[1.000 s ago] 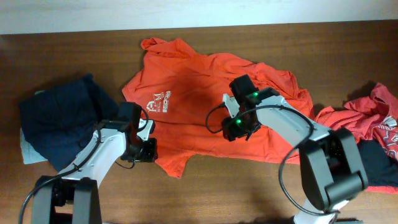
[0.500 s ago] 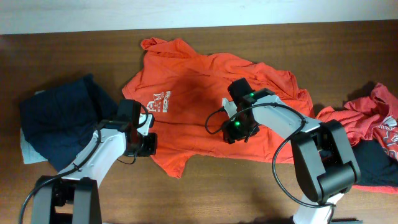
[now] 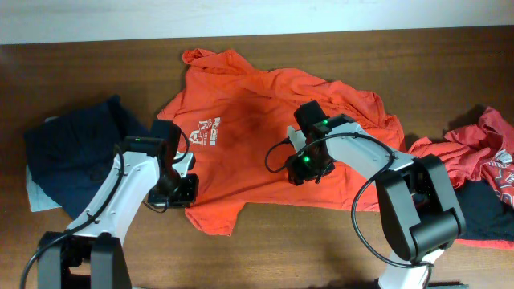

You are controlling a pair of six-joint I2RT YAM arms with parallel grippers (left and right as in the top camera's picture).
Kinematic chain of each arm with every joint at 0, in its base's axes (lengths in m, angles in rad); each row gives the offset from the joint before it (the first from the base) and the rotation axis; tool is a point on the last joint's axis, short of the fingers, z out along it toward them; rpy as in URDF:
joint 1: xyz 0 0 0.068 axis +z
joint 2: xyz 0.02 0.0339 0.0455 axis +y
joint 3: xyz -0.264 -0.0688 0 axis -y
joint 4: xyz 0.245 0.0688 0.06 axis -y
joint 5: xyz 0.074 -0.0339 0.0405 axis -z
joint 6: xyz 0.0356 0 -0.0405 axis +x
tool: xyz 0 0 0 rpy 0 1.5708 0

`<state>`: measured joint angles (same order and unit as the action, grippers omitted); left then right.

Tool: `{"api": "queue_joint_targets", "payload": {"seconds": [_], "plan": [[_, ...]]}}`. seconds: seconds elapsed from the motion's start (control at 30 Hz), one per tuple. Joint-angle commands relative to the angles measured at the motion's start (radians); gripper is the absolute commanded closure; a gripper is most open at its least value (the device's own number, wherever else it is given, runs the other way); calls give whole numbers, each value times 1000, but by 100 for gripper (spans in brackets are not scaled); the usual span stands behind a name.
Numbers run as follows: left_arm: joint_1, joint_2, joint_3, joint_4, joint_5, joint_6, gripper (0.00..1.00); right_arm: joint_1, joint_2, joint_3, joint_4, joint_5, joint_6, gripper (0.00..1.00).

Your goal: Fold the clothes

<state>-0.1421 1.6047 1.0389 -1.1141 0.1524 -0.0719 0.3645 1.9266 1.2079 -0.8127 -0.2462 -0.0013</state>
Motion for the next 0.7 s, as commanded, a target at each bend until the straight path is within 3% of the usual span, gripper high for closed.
{"api": "queue_joint_targets", "payload": {"seconds": [0.0,0.1,0.17,0.2,0.27,0.5,0.6,0.67], "plan": [[1,-10,14,-63,-73,-6,100,3,13,-3,5,5,9,47],[1,-10,14,-103,-100,-6,99,3,13,-3,5,43,35,47],[1,-10,14,-125,-126,-10,94,3,13,-3,1,48,35,47],[1,-10,14,-133,-140,-20,80,3,13,-3,-1,48,35,47],[1,-10,14,-130,-161,-40,3,3,13,-3,-5,48,35,47],[0,-10,9,-86,-98,-39,1,3,13,-3,-6,48,35,47],[0,-10,4,-86,-53,-32,56,3,13,-3,-6,48,35,47],[0,-10,-1,-78,-31,-32,57,3,13,-3,-6,48,35,47]]}}
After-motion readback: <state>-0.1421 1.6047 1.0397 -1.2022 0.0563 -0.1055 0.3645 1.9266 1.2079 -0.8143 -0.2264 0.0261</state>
